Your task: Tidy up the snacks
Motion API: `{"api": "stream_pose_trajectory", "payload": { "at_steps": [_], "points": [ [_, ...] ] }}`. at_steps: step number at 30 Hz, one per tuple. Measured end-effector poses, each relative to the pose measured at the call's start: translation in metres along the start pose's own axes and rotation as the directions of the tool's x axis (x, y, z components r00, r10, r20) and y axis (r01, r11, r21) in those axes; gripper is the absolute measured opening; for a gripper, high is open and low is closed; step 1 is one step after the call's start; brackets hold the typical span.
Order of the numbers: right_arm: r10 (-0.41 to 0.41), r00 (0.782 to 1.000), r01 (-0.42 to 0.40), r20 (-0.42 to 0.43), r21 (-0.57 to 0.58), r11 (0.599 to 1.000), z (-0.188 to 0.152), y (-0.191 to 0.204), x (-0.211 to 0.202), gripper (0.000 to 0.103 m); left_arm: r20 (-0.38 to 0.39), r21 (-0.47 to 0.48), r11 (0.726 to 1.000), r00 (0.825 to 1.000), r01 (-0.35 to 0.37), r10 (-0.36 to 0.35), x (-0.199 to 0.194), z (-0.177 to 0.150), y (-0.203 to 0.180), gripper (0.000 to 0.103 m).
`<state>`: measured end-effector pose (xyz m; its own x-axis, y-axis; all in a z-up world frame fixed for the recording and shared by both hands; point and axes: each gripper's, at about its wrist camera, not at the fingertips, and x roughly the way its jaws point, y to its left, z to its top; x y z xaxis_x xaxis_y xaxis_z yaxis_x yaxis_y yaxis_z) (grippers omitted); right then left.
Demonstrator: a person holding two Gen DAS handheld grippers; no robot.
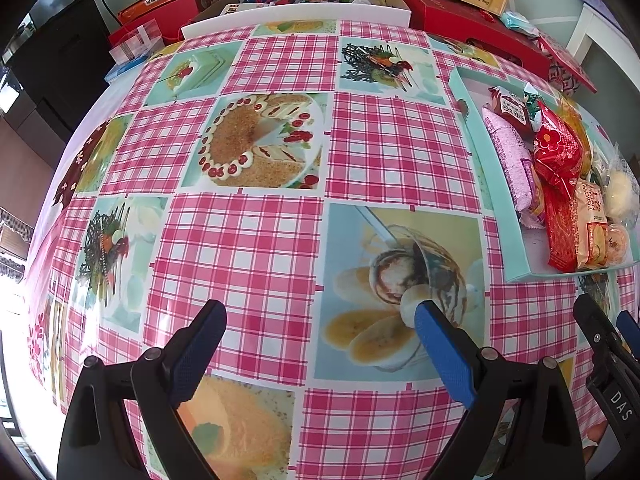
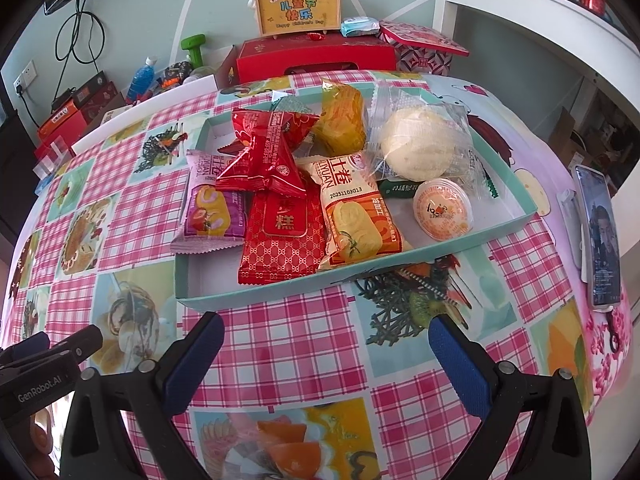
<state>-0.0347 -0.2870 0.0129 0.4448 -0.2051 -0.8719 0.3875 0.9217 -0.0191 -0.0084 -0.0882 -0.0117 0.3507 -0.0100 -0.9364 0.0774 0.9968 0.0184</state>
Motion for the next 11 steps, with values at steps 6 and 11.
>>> {"api": "stream_pose_trajectory", "payload": {
  "at_steps": [6, 11],
  "points": [
    [0.0, 1.0, 0.0, 0.0, 0.0, 1.0, 0.0004, -0.0001, 0.0003, 0.103, 0.021, 0.008, 1.0, 1.0, -0.01, 0.009, -0.003, -0.0002, -0.0018, 0.095],
    [0.0, 1.0, 0.0, -0.001, 0.001, 1.0, -0.0002, -0.0003, 0.0006, 0.103, 0.041, 0.017, 1.0, 0.999, -0.012, 0.011, -0.0066, 0.0005, -0.0026, 0.095]
  ]
}}
